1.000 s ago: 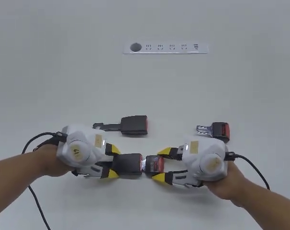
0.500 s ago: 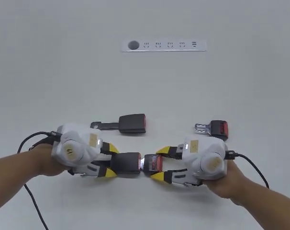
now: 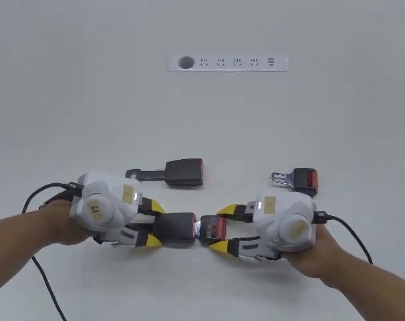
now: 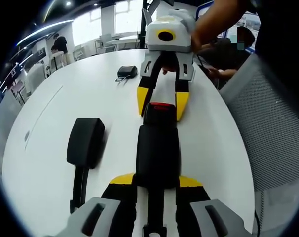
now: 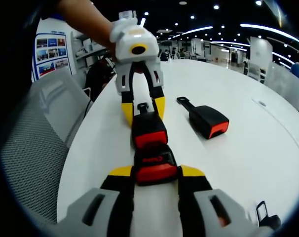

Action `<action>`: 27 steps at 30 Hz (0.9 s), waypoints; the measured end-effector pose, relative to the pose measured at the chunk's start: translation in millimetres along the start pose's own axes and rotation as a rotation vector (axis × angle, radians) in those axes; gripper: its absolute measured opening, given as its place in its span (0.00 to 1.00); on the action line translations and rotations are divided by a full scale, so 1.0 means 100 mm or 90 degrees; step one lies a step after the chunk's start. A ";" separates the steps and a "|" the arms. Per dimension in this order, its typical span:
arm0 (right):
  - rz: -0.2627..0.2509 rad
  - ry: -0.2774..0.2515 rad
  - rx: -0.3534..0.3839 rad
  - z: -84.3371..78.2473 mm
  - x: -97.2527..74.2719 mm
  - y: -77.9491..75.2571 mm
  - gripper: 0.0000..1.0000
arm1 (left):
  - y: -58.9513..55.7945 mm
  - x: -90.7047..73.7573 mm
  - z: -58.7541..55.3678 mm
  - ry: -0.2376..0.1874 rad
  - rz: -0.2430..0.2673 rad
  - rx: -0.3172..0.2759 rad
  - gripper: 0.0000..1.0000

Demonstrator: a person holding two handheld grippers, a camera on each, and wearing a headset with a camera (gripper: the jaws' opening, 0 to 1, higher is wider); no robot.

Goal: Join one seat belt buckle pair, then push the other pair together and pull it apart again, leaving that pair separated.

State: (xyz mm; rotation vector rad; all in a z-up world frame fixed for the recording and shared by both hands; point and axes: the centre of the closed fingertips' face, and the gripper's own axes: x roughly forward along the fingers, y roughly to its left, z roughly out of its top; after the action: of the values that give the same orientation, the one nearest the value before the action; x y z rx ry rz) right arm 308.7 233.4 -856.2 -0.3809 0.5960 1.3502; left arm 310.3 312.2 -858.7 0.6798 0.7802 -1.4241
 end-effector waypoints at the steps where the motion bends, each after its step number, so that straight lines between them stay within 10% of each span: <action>1: 0.001 0.002 -0.001 0.00 0.00 0.00 0.34 | 0.00 0.00 0.00 0.000 0.000 0.000 0.31; 10: -0.007 0.041 -0.005 0.01 0.01 0.00 0.36 | -0.04 0.01 0.01 0.038 -0.004 -0.010 0.36; 14: -0.011 0.055 0.031 0.01 0.00 0.03 0.60 | -0.08 -0.01 -0.01 0.060 0.003 -0.034 0.58; 27: -0.059 0.038 0.041 0.11 -0.45 -0.15 0.72 | 0.10 -0.32 0.19 -0.011 0.066 -0.103 0.78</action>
State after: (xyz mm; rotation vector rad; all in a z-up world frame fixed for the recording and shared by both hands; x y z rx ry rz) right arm 320.3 201.1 -821.3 -0.3923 0.6627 1.2316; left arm 321.7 316.1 -822.1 0.5744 0.8258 -1.2565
